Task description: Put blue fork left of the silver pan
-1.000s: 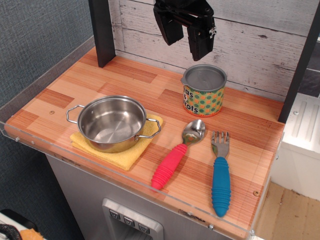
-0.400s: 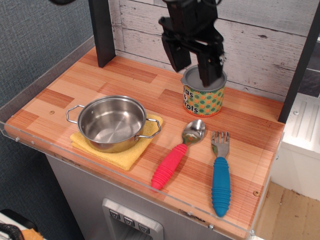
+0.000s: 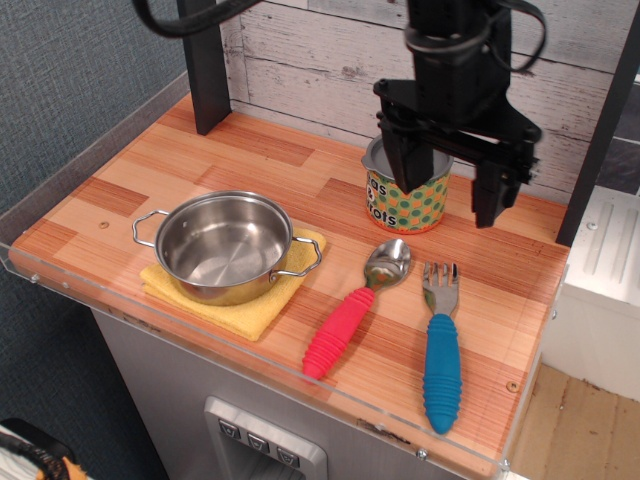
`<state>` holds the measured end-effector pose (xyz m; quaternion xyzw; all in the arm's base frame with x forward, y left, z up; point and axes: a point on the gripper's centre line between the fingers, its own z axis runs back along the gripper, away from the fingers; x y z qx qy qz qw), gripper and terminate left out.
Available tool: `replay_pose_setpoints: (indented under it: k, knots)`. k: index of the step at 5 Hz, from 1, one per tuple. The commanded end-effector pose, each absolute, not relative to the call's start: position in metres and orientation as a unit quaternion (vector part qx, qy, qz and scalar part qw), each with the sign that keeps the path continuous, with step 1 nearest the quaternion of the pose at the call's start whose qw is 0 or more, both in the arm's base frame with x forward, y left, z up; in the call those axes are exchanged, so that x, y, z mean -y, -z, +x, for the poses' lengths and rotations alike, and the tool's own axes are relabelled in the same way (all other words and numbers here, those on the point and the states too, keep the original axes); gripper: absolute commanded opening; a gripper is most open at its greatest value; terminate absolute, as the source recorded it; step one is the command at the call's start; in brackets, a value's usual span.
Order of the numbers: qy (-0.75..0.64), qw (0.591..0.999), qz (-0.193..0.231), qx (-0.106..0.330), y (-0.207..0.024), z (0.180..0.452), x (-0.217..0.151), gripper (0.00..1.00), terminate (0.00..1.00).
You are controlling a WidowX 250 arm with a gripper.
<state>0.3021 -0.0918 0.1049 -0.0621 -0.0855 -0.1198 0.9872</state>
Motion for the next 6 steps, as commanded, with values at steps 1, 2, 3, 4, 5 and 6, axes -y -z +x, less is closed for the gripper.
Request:
replay_pose_setpoints:
  k: [1,2,3,4,5,6]
  knots:
    - [-0.016,0.995,-0.083,0.058,-0.083,0.288,0.104,1.00,0.00]
    - [-0.058,0.996,-0.059,0.035,-0.067,0.280,0.106,1.00,0.00]
    - [-0.077,0.995,-0.062,0.026,-0.054,0.277,0.104,1.00,0.00]
    - [-0.094,0.993,-0.068,0.023,-0.046,0.276,0.104,1.00,0.00]
    - [-0.102,0.993,-0.062,0.013,-0.037,0.278,0.102,1.00,0.00]
    - [-0.107,0.993,-0.057,0.013,-0.028,0.280,0.099,1.00,0.00]
